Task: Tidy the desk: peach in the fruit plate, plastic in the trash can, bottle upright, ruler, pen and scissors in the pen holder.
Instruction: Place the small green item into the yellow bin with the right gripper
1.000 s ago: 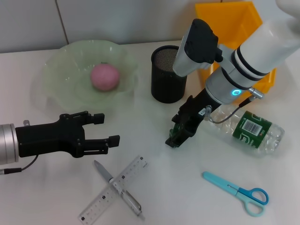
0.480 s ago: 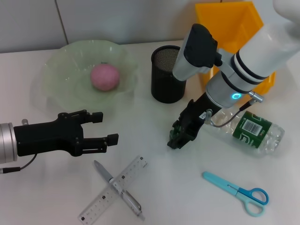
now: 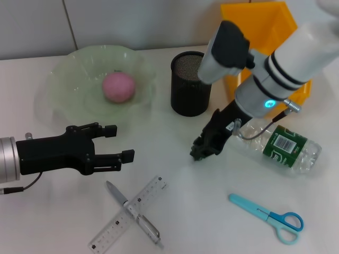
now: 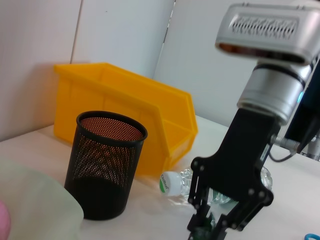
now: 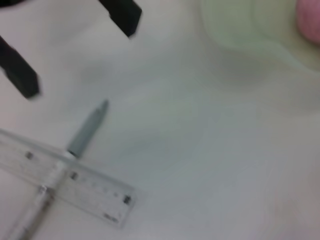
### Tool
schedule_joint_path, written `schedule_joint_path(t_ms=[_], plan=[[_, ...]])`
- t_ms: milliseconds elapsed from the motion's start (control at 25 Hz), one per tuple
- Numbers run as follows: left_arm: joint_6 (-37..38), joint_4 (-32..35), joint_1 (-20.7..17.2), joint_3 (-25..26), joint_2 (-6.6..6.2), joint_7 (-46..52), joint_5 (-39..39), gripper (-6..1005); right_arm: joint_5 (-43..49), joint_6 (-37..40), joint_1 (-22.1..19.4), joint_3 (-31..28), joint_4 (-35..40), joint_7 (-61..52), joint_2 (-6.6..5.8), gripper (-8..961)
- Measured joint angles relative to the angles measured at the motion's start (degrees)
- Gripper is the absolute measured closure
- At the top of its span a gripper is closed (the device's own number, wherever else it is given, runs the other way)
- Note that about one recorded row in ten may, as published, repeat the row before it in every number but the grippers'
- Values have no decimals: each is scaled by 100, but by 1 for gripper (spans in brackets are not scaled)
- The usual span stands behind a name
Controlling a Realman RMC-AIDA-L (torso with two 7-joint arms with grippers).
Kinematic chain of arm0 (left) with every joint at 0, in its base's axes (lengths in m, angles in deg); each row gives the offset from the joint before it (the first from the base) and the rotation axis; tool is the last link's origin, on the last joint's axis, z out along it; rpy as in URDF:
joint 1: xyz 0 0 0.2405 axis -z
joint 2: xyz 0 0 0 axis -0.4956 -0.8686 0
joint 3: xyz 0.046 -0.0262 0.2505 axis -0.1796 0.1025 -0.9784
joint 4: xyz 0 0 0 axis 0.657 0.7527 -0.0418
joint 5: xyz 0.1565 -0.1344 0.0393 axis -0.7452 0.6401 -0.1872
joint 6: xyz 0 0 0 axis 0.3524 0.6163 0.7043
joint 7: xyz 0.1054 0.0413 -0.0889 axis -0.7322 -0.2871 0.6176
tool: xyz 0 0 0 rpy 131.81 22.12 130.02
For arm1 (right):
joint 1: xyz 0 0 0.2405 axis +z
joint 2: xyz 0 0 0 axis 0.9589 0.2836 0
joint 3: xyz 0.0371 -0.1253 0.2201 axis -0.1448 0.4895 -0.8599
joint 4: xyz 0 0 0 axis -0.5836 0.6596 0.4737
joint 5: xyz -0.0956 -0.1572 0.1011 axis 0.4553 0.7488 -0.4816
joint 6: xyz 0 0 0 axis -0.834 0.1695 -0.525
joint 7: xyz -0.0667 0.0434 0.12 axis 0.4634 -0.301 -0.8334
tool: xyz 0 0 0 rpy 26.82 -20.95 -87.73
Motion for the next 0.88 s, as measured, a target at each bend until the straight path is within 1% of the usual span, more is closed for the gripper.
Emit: schedule_joint_path(t_ms=[40, 80, 160, 280, 400, 440, 480, 600, 680, 800, 840, 880], plan=[[0, 0, 3, 1, 0, 0, 0, 126, -180, 276, -111, -8, 321, -89, -12, 623], [0, 0, 6, 2, 0, 0, 0, 126, -180, 276, -111, -8, 321, -89, -12, 646], [0, 0, 8, 3, 0, 0, 0, 126, -382, 576, -258, -10, 755, -196, -28, 682], [0, 0, 10, 4, -4, -21, 0, 126, -615, 987, -541, -80, 1597, -406, -36, 719], [0, 0, 10, 4, -1, -62, 0, 126, -784, 1203, -795, -361, 2318, -538, -41, 745], [1, 0, 10, 4, 0, -62, 0, 126, -848, 1245, -926, -639, 2710, -605, -66, 751], [1, 0, 10, 4, 0, -62, 0, 126, -848, 1245, -926, -639, 2710, -605, -66, 757], [42, 0, 13, 3, 0, -62, 1, 126, -878, 1202, -1034, -1150, 3076, -631, -129, 768], [67, 0, 22, 3, 0, -59, 4, 126, -878, 1110, -1056, -1483, 3187, -631, -190, 764], [87, 5, 38, 4, 0, -50, 9, 126, -816, 790, -1071, -1928, 3199, -636, -277, 758], [94, 6, 44, 6, 0, -50, 9, 126, -695, 404, -1102, -2152, 3139, -667, -308, 756], [103, 7, 48, 9, 1, -49, 10, 126, -695, 404, -1102, -2152, 3139, -667, -308, 754]])
